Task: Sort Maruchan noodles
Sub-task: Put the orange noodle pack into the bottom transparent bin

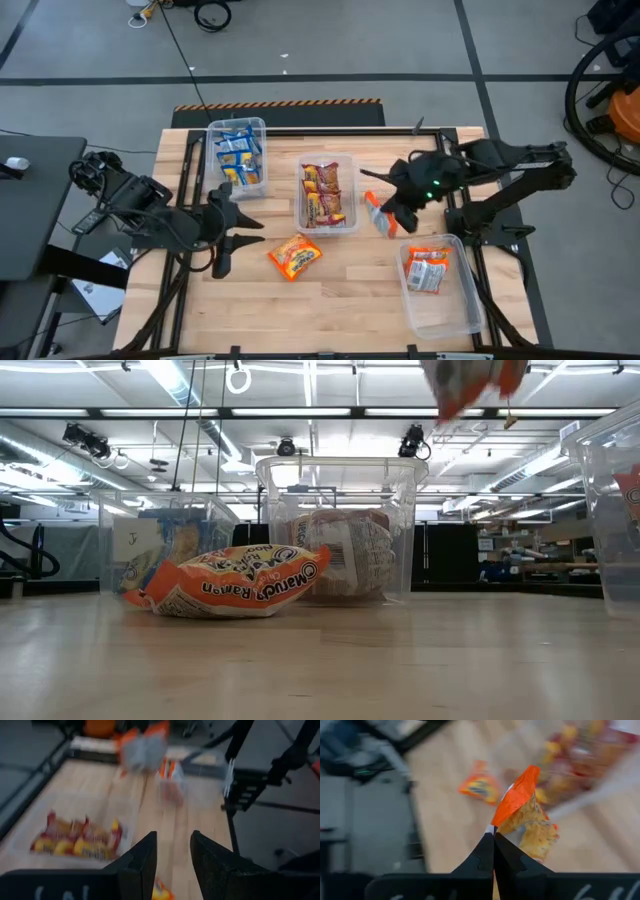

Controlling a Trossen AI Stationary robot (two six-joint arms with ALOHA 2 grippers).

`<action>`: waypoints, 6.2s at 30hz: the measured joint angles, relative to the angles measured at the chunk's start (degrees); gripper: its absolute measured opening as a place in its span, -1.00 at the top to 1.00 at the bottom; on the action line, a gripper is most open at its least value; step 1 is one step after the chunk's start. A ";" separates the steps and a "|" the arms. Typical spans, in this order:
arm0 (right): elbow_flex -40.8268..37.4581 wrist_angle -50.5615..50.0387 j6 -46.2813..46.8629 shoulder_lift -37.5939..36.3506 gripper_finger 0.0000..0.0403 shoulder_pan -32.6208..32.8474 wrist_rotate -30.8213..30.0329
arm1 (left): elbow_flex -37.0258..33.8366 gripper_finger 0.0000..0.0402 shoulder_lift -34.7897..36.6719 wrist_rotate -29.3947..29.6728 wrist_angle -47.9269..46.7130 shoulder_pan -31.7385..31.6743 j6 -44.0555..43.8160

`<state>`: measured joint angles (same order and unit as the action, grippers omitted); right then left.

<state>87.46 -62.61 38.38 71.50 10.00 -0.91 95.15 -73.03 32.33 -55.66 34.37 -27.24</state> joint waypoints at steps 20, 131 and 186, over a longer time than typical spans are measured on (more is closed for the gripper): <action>1.73 3.61 -0.59 1.25 0.98 35.91 -0.43 | 0.04 0.39 -3.46 -7.00 -24.59 0.11 -10.67; -11.08 19.48 -21.03 4.99 0.58 33.61 -30.98 | 0.00 0.39 -30.47 -6.00 -10.67 2.72 -13.47; -11.40 60.96 -53.70 50.87 0.33 23.42 -33.90 | -50.05 0.39 -16.18 -17.64 56.50 -2.76 0.88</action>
<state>76.06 -1.65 -15.32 122.37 33.41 -34.81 45.11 -89.22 14.69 0.84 31.61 -26.36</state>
